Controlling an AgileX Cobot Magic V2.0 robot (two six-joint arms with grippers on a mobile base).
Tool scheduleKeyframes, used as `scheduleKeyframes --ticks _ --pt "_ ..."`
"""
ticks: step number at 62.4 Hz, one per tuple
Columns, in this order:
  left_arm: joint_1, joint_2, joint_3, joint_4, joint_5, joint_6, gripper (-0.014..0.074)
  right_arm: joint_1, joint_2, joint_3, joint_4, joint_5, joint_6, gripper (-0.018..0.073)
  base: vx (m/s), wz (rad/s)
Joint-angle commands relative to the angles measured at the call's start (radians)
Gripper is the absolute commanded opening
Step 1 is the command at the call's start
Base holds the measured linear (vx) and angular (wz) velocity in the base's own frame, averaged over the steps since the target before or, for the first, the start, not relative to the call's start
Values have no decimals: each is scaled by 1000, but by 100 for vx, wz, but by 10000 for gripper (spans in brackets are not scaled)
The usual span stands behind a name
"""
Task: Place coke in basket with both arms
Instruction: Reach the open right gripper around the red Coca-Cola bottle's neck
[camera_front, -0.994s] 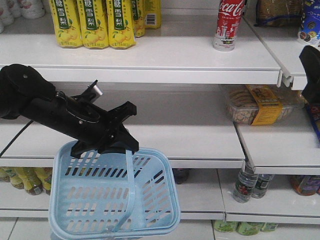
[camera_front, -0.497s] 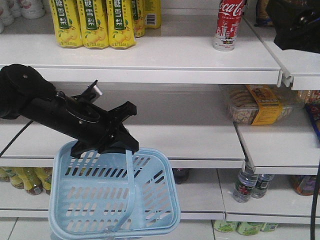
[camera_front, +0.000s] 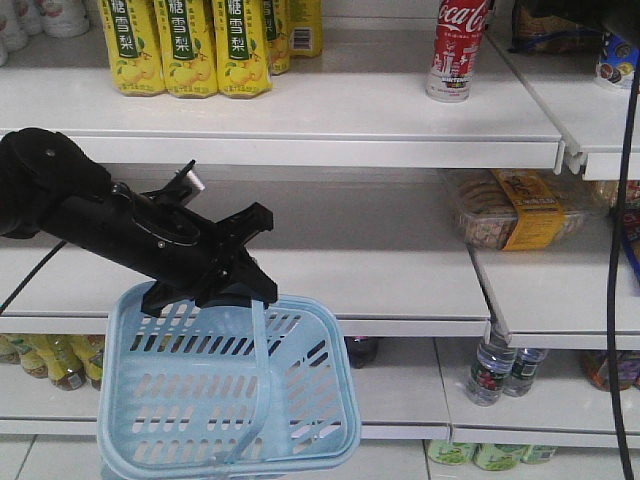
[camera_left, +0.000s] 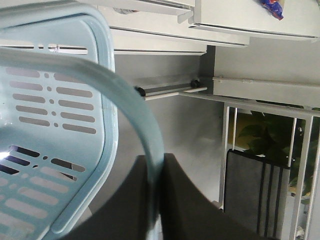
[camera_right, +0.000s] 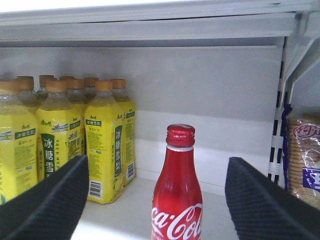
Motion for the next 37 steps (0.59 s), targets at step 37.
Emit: scheduleKeyframes --ticks 37 --pt "-6 -48 -28 -67 -1 0 -5 -6 213 -388 -617 27 557 553 0 0"
